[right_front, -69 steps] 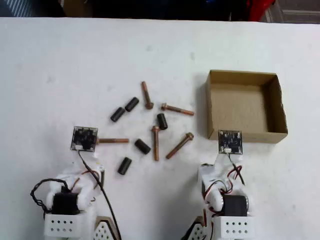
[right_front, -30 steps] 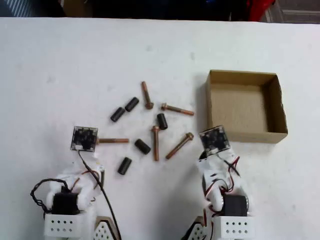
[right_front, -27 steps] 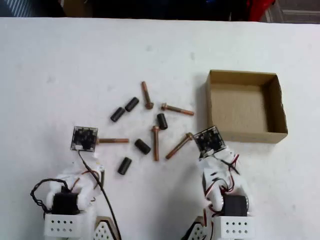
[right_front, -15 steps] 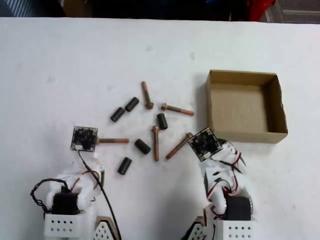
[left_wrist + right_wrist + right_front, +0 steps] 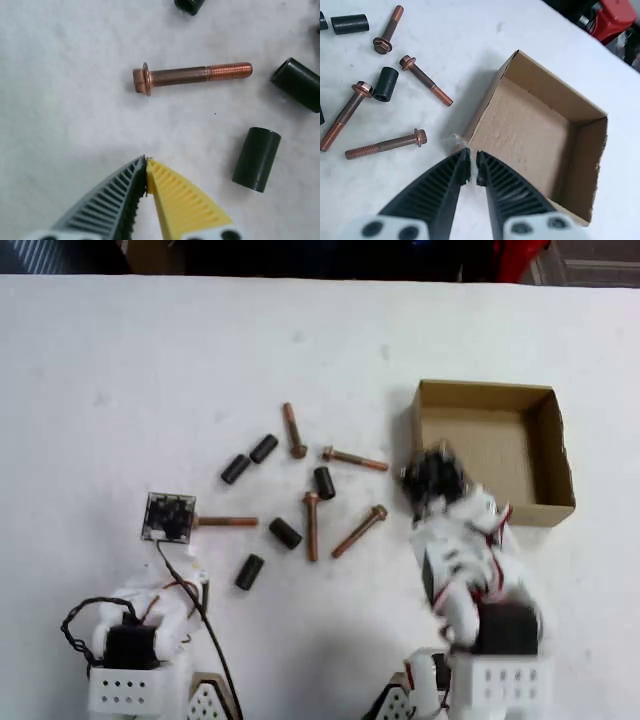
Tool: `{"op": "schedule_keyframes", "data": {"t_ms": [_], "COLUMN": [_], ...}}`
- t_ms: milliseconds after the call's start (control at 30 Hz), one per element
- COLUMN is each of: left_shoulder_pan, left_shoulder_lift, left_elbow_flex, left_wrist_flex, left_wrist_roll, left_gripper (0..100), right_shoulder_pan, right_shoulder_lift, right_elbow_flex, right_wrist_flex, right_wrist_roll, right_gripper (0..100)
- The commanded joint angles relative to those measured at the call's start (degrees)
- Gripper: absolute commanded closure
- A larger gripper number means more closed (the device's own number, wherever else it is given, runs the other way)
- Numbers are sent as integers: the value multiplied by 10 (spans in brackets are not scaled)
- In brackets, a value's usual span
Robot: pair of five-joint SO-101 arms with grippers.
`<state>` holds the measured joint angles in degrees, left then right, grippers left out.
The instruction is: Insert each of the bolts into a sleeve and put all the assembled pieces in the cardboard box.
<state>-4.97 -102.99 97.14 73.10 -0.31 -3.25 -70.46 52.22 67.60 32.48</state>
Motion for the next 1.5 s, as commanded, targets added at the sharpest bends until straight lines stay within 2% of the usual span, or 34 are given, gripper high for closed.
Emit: {"op": "schedule_keyframes", "data": {"t_ms": [0, 333, 533, 700, 1100, 1467], "left_shoulder_pan": [-1, -1, -1, -1, -1, -1], "left_shoulder_lift": [-6, -6, -6, -6, -6, -6], "left_elbow_flex": [-1, -1, -1, -1, -1, -1], "left_wrist_flex": [1, 1, 1, 1, 1, 1], "left_wrist_roll": [0, 0, 0, 0, 0, 0], "left_gripper": [976, 976, 976, 976, 976, 976], "right_shoulder_pan": [-31, -147, -189, -211, -218, -219], "right_shoulder_lift": [124, 344, 463, 556, 810, 886], "right_elbow_flex": [-81, -190, -256, -310, -479, -527], "right_wrist_flex": [2, 1, 1, -1, 0, -1], "right_wrist_roll": [-38, -120, -147, -148, -149, -180], "right_gripper": [981, 978, 848, 858, 857, 857]}}
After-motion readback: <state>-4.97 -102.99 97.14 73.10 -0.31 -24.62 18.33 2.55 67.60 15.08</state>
